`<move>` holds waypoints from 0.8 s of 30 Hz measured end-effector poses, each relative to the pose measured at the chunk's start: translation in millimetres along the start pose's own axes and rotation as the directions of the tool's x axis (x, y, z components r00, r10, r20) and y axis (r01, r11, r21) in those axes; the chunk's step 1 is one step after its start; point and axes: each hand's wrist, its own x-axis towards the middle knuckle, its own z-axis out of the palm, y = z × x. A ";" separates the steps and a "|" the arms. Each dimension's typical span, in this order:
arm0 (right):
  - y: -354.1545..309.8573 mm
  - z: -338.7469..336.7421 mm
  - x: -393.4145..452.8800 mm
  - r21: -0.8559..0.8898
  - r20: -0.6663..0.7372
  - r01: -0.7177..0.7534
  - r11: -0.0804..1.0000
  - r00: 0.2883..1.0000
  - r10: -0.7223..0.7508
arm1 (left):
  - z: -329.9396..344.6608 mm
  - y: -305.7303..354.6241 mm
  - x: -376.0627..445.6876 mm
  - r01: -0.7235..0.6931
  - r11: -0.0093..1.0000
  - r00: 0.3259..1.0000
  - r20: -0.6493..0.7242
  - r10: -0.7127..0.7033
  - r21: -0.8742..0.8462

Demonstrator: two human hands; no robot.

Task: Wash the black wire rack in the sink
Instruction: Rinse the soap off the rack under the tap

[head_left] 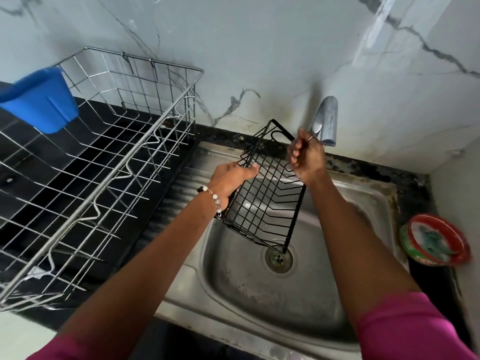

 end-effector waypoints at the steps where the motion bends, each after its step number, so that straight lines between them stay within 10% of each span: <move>1: 2.1 1.0 2.9 0.039 0.022 0.006 0.999 1.000 -0.006 | -1.3 -0.6 0.1 0.008 1.000 1.000 0.010 -0.008 0.007; 9: -16.1 -7.7 7.4 -0.050 0.127 -0.061 0.997 0.990 0.067 | 4.1 -12.4 5.4 -0.021 1.000 0.998 0.052 0.020 0.024; 13: -33.1 -19.7 -7.3 -0.161 -0.055 -0.220 0.962 0.975 0.214 | 19.5 -21.1 2.2 -0.009 1.000 0.994 0.105 0.009 0.005; 18: -42.4 -13.9 -36.2 -0.413 -0.256 -0.491 0.767 0.871 0.420 | 35.8 -32.2 -3.0 -0.032 0.999 0.991 0.130 0.030 0.012; 24: -52.3 -20.4 -60.8 -0.801 -0.186 -0.365 0.475 0.905 0.383 | 40.1 -39.0 2.4 -0.070 0.998 0.989 0.130 0.071 -0.009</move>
